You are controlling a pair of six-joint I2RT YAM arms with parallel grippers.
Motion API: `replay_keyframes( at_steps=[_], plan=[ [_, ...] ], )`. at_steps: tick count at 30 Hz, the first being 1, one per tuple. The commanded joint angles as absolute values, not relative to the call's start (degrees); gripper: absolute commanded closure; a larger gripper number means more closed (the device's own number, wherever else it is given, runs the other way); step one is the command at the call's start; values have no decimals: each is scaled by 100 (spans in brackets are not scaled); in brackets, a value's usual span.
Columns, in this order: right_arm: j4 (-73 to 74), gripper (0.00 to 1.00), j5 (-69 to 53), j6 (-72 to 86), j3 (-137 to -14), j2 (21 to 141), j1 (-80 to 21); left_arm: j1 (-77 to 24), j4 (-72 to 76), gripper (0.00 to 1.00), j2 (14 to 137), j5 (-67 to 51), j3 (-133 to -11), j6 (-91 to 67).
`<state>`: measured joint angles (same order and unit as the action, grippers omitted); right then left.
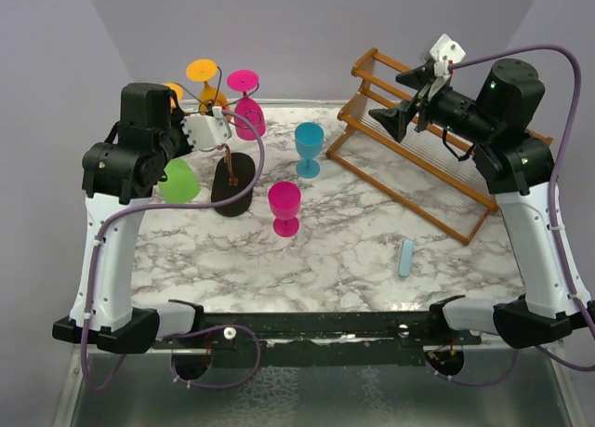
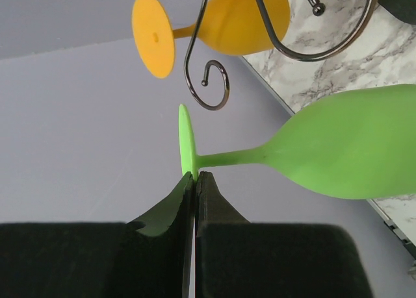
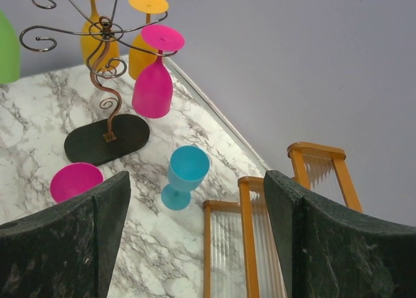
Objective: Place the wine glass upside down on the wine glass rack
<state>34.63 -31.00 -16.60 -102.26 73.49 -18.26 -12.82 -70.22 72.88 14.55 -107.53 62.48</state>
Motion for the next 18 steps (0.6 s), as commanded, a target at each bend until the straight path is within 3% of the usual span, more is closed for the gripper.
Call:
replay_keyframes(
  at_steps=[1, 18],
  plan=[
    [3341, 17, -3263, -1644, -10204, 7337, -1792, -1292, -6464, 100, 7293, 1318, -10692, 6477],
    [3341, 17, -3254, -1705, -10092, 7287, -1718, -1466, -6003, 100, 7686, 987, -10564, 6783]
  ],
)
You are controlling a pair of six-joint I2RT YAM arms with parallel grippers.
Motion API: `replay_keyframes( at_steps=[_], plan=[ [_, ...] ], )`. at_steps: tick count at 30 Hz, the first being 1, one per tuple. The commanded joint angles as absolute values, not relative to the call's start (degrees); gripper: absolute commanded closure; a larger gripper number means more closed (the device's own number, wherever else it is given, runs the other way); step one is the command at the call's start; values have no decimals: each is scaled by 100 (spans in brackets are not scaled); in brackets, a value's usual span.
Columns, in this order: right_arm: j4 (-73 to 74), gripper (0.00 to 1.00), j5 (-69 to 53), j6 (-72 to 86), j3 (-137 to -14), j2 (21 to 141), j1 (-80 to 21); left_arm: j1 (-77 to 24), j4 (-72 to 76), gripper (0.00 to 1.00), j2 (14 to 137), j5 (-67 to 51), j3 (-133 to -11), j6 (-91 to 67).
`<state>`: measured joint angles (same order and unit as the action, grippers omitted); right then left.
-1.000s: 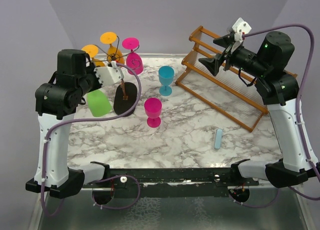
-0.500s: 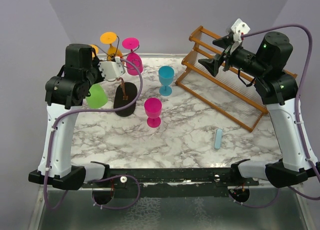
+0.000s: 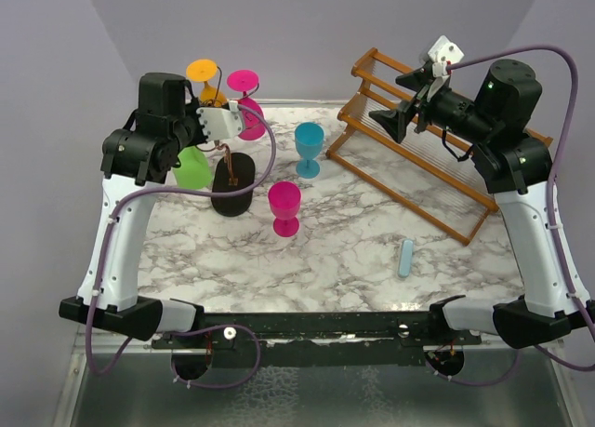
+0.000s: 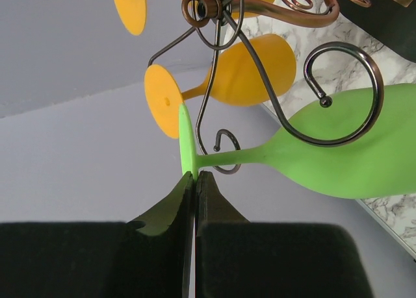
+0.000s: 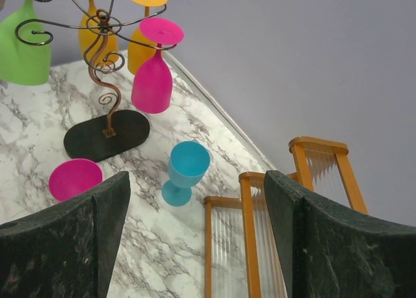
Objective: Place the wine glass upside down on the wine glass rack
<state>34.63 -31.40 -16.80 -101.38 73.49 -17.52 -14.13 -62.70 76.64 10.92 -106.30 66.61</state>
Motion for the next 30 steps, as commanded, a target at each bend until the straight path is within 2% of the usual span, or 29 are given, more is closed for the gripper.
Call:
replay_keyframes(
  at_steps=[1, 8, 19, 30],
  plan=[
    [3340, 17, -3252, -1705, -10084, 7286, -1709, -1474, -5984, 100, 7691, 997, -10534, 6793],
    [3331, 17, -3315, -1696, -10055, 7290, -1672, -1554, -5677, 100, 7720, 1048, -10234, 6786],
    [3305, 17, -3363, -1679, -10004, 7269, -1635, -1590, -4890, 100, 7724, 1890, -9678, 6706],
    [3307, 17, -3390, -1679, -9962, 7242, -1622, -1586, -4741, 100, 7684, 2272, -9506, 6671]
  ],
)
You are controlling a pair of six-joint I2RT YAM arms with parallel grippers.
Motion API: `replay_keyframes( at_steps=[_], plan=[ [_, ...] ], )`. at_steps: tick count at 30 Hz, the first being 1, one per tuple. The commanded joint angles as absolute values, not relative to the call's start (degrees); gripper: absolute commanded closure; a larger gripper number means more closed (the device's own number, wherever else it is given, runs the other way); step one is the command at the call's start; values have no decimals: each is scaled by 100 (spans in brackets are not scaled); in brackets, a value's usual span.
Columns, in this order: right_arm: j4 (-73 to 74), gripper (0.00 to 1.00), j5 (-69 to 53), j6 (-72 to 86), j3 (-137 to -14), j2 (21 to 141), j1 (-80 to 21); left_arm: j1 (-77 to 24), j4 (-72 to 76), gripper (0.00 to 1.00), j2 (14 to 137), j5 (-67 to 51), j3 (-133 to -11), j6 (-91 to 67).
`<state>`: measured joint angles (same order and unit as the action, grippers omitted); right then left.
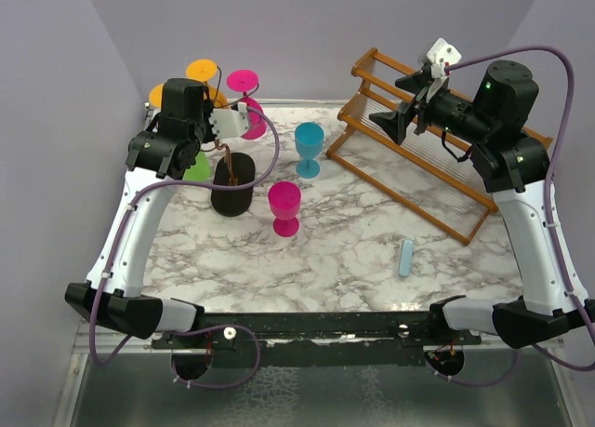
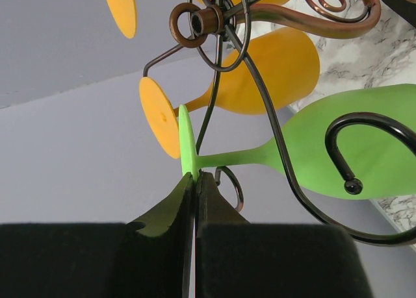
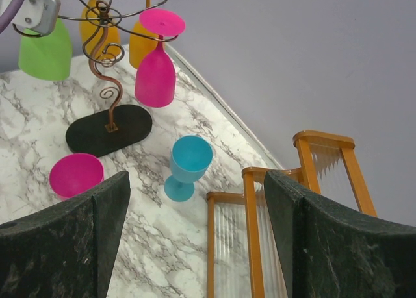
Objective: Place the wine glass upside down on the wine glass rack
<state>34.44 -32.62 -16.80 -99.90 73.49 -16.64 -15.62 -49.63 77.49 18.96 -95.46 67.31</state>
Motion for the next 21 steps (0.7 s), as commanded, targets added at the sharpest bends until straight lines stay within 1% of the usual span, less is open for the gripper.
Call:
replay_keyframes(
  at_steps=[1, 21],
  plan=[
    [3309, 16, -3390, -1679, -9958, 7242, -1624, -1587, -4730, 100, 7675, 2314, -9497, 6671],
    [3287, 16, -3442, -1670, -9814, 7128, -1565, -1586, -4046, 100, 7638, 2888, -9084, 6627]
  ],
)
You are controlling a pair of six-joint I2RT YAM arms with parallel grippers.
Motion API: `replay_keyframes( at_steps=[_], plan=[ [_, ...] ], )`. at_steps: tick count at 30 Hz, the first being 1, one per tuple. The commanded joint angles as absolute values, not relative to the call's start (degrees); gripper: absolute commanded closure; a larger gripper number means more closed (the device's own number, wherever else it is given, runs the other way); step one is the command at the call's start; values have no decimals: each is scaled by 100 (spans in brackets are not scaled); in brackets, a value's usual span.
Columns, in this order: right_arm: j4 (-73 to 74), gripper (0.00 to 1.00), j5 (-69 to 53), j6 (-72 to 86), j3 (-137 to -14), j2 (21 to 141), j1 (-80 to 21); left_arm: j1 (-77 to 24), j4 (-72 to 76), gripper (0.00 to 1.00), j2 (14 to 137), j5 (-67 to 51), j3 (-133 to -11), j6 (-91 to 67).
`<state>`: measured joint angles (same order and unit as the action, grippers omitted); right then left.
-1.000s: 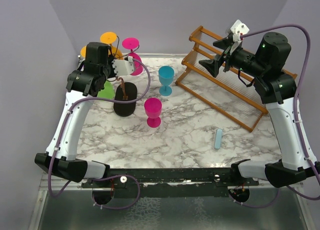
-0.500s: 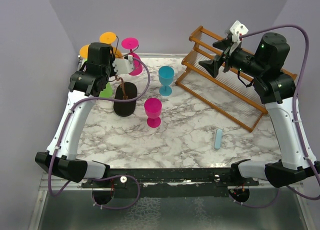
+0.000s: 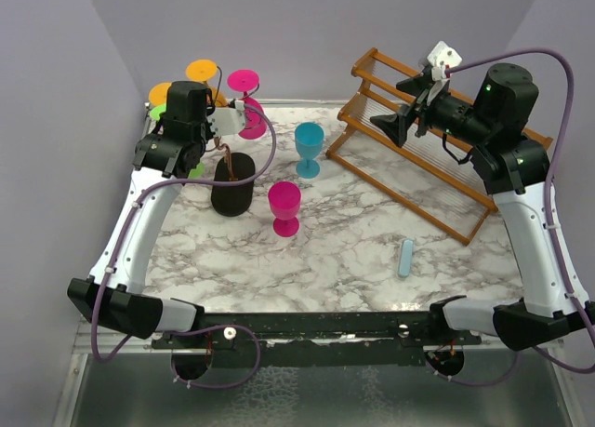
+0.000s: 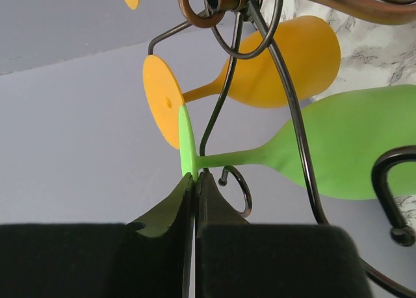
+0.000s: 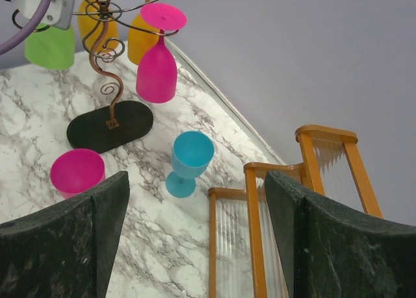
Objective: Place the wine glass upside down on the wine glass rack
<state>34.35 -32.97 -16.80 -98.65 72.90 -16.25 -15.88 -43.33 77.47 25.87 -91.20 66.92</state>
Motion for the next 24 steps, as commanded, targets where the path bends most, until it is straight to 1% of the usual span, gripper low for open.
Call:
replay_keyframes(
  at_steps=[1, 17, 24],
  plan=[
    [3287, 16, -3443, -1670, -9817, 7119, -1558, -1590, -4066, 100, 7626, 2903, -9094, 6623],
    [3269, 15, -3494, -1670, -9769, 7099, -1525, -1587, -4641, 100, 7516, 3089, -9224, 6495],
    [3261, 14, -3521, -1650, -9756, 7102, -1503, -1589, -4664, 100, 7508, 3194, -9166, 6495]
  ],
)
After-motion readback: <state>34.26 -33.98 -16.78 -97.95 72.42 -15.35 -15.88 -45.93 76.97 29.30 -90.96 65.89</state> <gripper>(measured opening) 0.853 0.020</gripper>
